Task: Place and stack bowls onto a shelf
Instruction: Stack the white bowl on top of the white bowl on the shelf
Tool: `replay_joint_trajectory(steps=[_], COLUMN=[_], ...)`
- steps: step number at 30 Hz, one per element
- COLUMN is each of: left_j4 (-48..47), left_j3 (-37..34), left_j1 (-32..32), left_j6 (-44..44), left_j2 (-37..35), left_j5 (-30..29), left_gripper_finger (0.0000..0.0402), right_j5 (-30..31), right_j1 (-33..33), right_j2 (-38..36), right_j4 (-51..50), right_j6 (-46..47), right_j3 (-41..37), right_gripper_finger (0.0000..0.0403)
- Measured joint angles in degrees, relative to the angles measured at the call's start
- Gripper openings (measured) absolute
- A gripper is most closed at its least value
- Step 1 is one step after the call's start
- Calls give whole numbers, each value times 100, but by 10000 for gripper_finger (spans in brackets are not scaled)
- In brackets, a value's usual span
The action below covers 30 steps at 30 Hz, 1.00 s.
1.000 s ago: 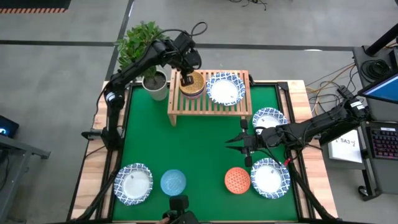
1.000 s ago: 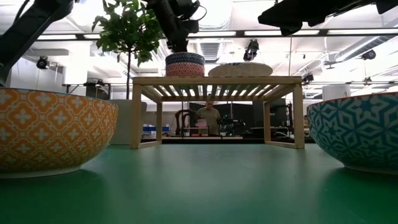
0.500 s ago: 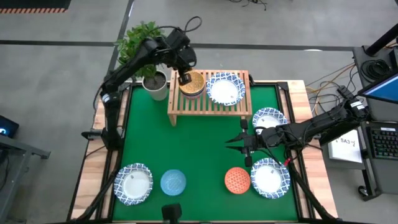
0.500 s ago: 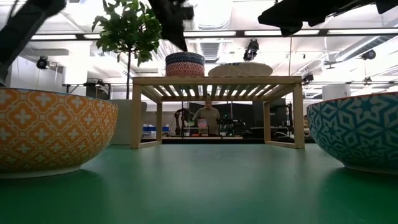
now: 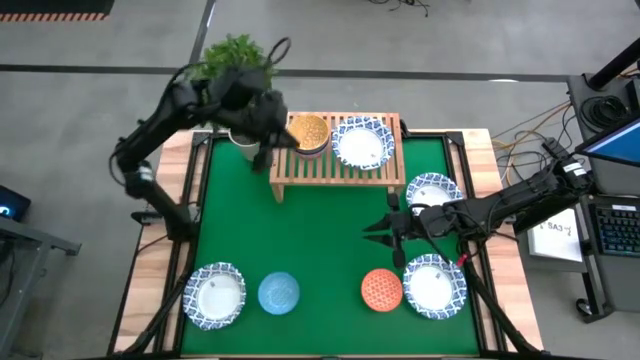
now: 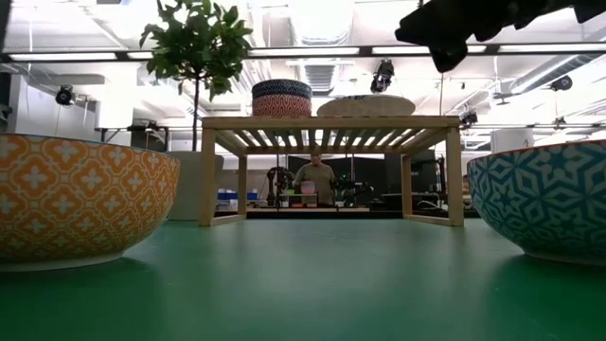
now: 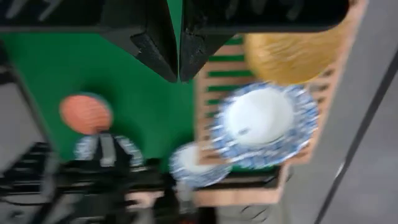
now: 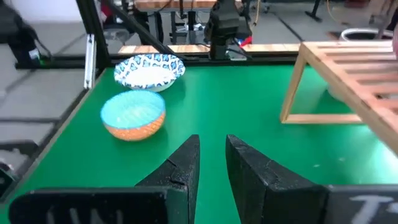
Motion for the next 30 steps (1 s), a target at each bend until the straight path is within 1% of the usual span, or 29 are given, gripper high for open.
replay_joint_trajectory(steps=[4, 9, 11, 13, 15, 18, 20, 22, 25, 27, 30], left_j4=[676, 2205, 2848, 3357, 3657, 3860, 3888, 3956, 4141, 4282, 4518], left_j3=[-1155, -3090, -3798, -4400, -4880, -5456, -5790, -6097, -6475, -6646, -6829], left_j1=[-694, -1511, -1873, -2228, -2568, -3043, -3314, -3543, -3753, -3811, -3831], left_j6=[-217, -1012, -1271, -1485, -1643, -1888, -2073, -2219, -2385, -2487, -2554], left_j2=[-802, -1979, -2402, -2771, -3087, -3458, -3650, -3811, -3980, -4029, -4047], left_j5=[12, -11, -42, -248, -670, -1644, -2292, -2795, -3097, -3112, -3112], left_gripper_finger=[0, 0, 0, 0, 0, 0, 0, 0, 0, 0, 0], right_j5=[-4, -4, -2, 1, 135, 348, 355, 333, 241, 191, 37], right_j1=[114, 231, 261, 261, 261, 257, 257, 259, 259, 259, 257], right_j2=[0, 0, 0, 2, 68, 195, 300, 405, 577, 677, 757], right_j4=[-11, -37, -304, -874, -1602, -2902, -3743, -4634, -5907, -6723, -7608], right_j6=[387, 851, 1023, 1287, 1665, 2242, 2675, 3221, 3970, 4361, 4834], right_j3=[16, 181, 339, 594, 911, 1393, 1702, 1991, 2391, 2583, 2677], right_gripper_finger=[68, 68, 68, 68, 68, 68, 68, 68, 68, 68, 68])
